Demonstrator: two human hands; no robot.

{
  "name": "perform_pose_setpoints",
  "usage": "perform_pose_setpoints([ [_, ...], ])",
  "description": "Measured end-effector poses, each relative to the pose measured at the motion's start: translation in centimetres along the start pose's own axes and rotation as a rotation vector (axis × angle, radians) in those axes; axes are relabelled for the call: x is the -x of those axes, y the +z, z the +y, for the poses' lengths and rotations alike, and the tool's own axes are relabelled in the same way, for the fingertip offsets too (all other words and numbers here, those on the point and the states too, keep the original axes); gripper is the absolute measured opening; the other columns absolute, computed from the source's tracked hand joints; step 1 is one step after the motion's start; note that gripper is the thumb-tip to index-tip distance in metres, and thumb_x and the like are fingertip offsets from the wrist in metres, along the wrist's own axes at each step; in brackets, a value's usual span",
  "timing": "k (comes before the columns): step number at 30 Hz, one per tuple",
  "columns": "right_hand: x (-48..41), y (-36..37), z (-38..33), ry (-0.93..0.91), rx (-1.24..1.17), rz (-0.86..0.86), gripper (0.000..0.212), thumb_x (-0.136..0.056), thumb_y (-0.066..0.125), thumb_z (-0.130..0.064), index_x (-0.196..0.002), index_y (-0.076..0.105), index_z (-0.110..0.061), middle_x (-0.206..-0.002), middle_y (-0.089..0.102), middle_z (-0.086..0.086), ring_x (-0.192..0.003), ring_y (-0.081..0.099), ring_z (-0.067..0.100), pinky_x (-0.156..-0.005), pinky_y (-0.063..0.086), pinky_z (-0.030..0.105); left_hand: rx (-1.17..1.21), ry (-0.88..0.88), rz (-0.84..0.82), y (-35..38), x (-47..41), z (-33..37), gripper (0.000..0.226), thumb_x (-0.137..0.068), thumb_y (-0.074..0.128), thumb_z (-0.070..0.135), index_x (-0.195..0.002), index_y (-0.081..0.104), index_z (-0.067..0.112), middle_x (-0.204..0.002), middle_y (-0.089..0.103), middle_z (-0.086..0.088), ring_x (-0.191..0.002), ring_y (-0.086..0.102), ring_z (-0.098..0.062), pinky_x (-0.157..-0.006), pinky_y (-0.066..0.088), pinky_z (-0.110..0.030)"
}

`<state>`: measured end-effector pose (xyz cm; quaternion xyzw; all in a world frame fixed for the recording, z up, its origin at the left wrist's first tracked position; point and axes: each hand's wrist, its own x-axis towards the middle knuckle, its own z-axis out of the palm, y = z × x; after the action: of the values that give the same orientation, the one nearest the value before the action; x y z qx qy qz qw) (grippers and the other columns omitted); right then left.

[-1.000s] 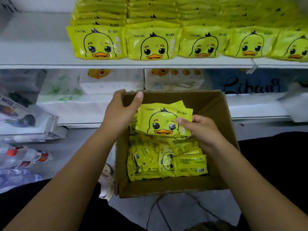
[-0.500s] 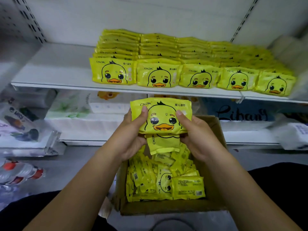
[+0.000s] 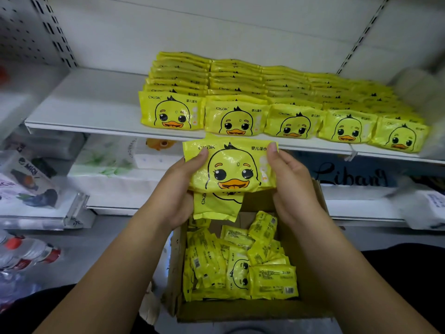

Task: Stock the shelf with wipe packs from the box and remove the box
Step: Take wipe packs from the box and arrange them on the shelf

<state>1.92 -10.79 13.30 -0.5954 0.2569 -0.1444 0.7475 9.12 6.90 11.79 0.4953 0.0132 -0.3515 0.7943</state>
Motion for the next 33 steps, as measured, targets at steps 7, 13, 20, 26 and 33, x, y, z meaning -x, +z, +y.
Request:
perform_pose_setpoints([
  [7, -1.5, 1.9, -1.1, 0.005, -0.073, 0.008, 0.059, -0.066, 0.081, -0.061, -0.115, 0.071, -0.03, -0.131, 0.068, -0.004, -0.13, 0.057, 0.018, -0.118, 0.035, 0.051, -0.326, 0.103, 0.222, -1.1, 0.1, 3.0, 0.053, -0.101, 0.042, 0.062, -0.131, 0.064, 0.024, -0.121, 0.07, 0.007, -0.114, 0.065, -0.011, -0.093, 0.053, -0.024],
  [13, -2.5, 4.0, -2.7, 0.035, -0.067, 0.066, 0.039, -0.089, 0.072, -0.045, -0.119, 0.071, -0.019, -0.11, 0.077, 0.002, -0.104, 0.073, 0.025, -0.095, 0.056, 0.05, -0.385, 0.219, 0.265, -2.3, -0.1, 3.9, 0.055, -0.103, 0.036, 0.06, -0.138, 0.062, 0.025, -0.131, 0.065, 0.01, -0.124, 0.058, -0.013, -0.106, 0.046, -0.028],
  [20, -3.2, 7.1, -3.5, -0.047, -0.076, 0.073, 0.032, -0.089, 0.07, -0.037, -0.112, 0.076, -0.015, -0.107, 0.077, 0.005, -0.107, 0.072, 0.028, -0.102, 0.05, 0.057, -0.114, 0.235, 0.299, -4.2, -0.4, 5.0, 0.052, -0.088, 0.054, 0.066, -0.12, 0.073, 0.03, -0.119, 0.075, 0.002, -0.115, 0.069, -0.024, -0.103, 0.05, -0.057],
  [26, -3.2, 8.9, -3.3, -0.005, -0.112, 0.025, 0.027, -0.097, 0.065, -0.035, -0.114, 0.074, -0.016, -0.107, 0.077, 0.004, -0.103, 0.073, 0.025, -0.094, 0.056, 0.053, -0.011, 0.142, 0.29, -5.2, -0.3, 5.6, 0.049, -0.1, 0.047, 0.06, -0.126, 0.069, 0.025, -0.115, 0.076, -0.003, -0.104, 0.074, -0.027, -0.095, 0.055, -0.056],
  [33, -4.7, 10.0, -5.0, 0.015, -0.128, 0.017, 0.042, -0.093, 0.067, -0.045, -0.126, 0.068, -0.018, -0.11, 0.077, 0.004, -0.1, 0.074, 0.027, -0.092, 0.056, 0.054, -0.123, 0.153, 0.202, -5.8, -0.1, 4.8, 0.047, -0.096, 0.057, 0.057, -0.126, 0.07, 0.023, -0.122, 0.074, 0.0, -0.12, 0.066, -0.027, -0.109, 0.044, -0.057],
])
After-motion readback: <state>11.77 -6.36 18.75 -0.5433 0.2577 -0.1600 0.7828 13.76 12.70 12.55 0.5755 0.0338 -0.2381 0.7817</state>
